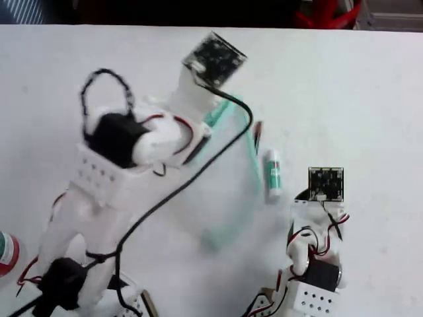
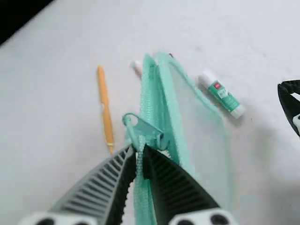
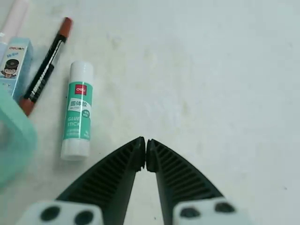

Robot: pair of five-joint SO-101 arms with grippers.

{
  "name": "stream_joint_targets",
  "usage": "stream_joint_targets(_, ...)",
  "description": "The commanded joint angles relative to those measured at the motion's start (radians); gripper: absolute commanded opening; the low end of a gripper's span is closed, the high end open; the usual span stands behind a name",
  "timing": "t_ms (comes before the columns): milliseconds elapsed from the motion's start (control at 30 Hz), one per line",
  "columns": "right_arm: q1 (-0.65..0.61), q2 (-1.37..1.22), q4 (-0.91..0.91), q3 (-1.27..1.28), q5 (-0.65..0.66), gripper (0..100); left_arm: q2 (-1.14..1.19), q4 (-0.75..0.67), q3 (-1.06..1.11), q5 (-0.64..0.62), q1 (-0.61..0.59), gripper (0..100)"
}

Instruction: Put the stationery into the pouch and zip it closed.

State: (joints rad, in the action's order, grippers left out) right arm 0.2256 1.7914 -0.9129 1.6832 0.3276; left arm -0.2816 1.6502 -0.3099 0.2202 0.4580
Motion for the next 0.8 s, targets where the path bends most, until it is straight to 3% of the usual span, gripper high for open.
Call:
stream_joint_targets(0,0.005,0.012,0.019,0.005,0.008,2.2,-0.065,0.058,-0.138,0.118,-0.013,2)
stream_joint_targets(133,0.005,0.012,0.019,0.006,0.008,2.2,-0.073,0.133,-0.199,0.215,-0.022,2)
stream_joint_targets(467,0.004,0.01,0.019,0.006,0.009,2.2,-0.074,0.135,0.025,0.212,-0.062,2)
stream_joint_targets(767,-0.001,0.01,0.016,0.006,0.011,2.2,-0.076,0.137,0.071,0.213,-0.094,6)
